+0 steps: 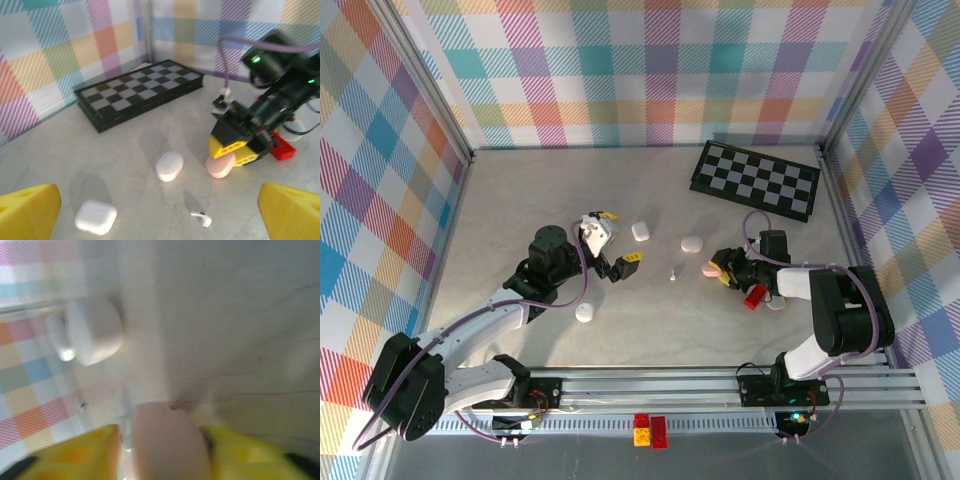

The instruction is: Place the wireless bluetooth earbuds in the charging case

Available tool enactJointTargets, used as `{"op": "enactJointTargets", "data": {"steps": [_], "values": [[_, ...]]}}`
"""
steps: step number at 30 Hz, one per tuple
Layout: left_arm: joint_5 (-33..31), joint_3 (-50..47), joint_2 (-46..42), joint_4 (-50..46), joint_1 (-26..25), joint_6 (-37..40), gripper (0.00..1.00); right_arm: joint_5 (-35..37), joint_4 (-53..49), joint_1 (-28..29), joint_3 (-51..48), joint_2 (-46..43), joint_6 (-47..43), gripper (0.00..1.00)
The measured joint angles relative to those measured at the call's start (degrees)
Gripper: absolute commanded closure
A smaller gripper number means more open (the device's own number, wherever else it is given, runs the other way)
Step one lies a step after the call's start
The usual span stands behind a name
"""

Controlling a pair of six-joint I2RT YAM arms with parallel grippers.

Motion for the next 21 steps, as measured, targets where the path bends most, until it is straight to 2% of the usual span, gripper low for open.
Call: {"op": "enactJointTargets", "data": {"steps": [3,5,9,14,17,21], "values": [[-3.85,0.0,-0.09,-1.64,0.0,-2.16,0.0,2.23,-2.1,-0.04,0.0,-2.73,-1.16,0.26],[-6.21,0.0,-0.22,-3.23,0.0,-4.37,0.0,4.57,-4.59,-0.26,0.02,-5.03,-2.29,0.23],[-11.98,0.15,-0.98,-8.31,0.0,-10.84,0.0,8.63,-11.65,-0.42,1.16,-11.3,-5.9,0.2],[-22.58,1.22,-2.97,-17.18,0.0,-22.58,0.0,11.32,-19.98,0.5,6.82,-17.38,-14.19,0.19],[-30.03,4.37,-3.3,-25.35,0.0,-29.88,0.0,12.72,-24.37,3.61,11.52,-18.69,-21.42,0.18],[-36.98,6.71,-3.32,-31.71,0.35,-37.68,0.0,15.3,-28.96,11.85,16.81,-18.14,-31.01,0.17]]}}
